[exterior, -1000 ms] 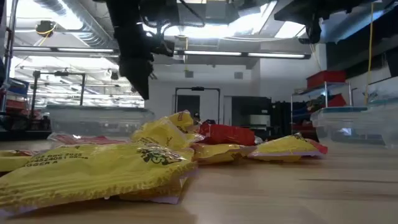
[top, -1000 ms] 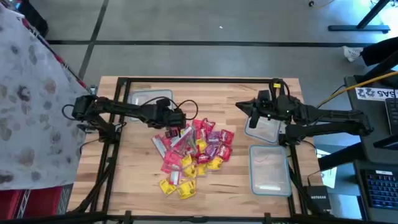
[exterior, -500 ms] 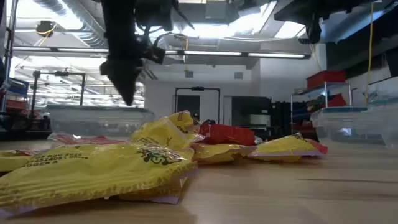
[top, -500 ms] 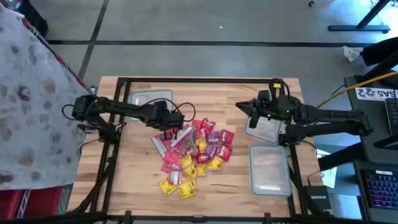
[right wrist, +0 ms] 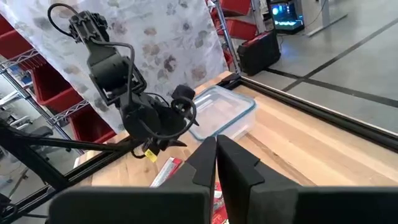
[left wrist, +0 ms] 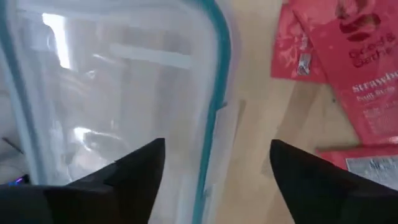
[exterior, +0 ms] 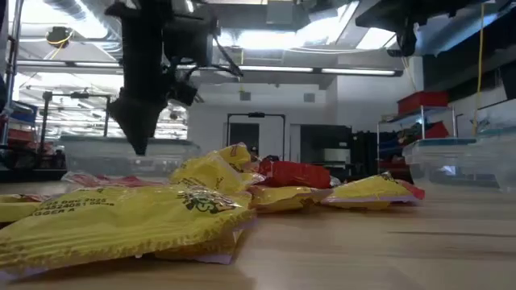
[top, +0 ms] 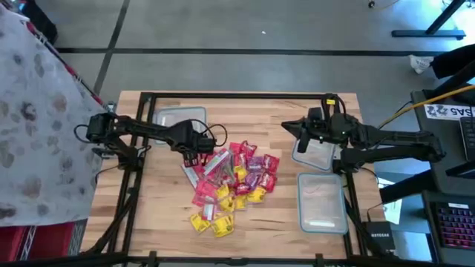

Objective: Sort candy
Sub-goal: Open the rectangular transparent bin

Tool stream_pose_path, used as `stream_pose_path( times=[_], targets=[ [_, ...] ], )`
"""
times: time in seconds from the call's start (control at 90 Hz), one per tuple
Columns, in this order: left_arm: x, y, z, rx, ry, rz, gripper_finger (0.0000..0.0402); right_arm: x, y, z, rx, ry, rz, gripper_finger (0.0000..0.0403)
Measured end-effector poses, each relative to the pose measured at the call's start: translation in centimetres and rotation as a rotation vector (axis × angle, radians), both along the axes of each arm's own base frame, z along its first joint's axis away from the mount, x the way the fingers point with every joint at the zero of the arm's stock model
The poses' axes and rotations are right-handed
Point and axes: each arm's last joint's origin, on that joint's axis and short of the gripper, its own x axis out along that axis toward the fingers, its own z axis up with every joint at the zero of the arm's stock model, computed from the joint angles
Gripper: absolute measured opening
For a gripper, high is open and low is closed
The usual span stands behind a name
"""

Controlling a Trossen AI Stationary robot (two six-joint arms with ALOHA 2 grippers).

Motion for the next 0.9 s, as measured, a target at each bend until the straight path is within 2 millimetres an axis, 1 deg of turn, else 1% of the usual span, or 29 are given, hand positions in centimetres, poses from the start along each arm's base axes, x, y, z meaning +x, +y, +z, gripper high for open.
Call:
stream_pose_path(
  times=[0.1,0.211,0.389,0.467,0.589,0.678,0.767,0.9],
  targets=[
    [-0.2,0.5,-0.6,0.036,-0.021,0.015,0.0278,0.0,0.0,0.0,0.0,-0.001,0.0,0.0001],
    [-0.5,0.9,-1.1,0.067,-0.007,0.025,0.0278,0.0,0.0,0.0,0.0,-0.002,0.0,0.0001],
    [-0.8,1.7,-1.4,0.068,-0.01,0.055,0.0278,0.0,0.0,0.2,-0.002,-0.016,-0.003,0.0001],
    [-0.7,2.0,-1.4,0.069,-0.018,0.065,0.0268,0.0,0.0,0.2,-0.003,-0.021,-0.009,0.0001],
    [-0.8,2.2,-1.4,0.089,-0.009,0.065,0.0224,0.0,0.0,0.2,-0.003,-0.024,-0.012,0.0001],
    [-0.9,2.2,-1.3,0.123,0.032,0.041,0.018,0.0,0.0,0.3,-0.003,-0.035,-0.013,0.0001],
    [-1.1,2.2,-1.3,0.12,0.054,0.028,0.0133,0.0,-0.1,0.6,-0.007,-0.063,-0.037,0.0001],
    [-1.1,2.5,-1.2,0.124,0.052,0.035,0.007,0.0,-0.2,1.0,-0.015,-0.101,-0.068,0.0001]
  ],
)
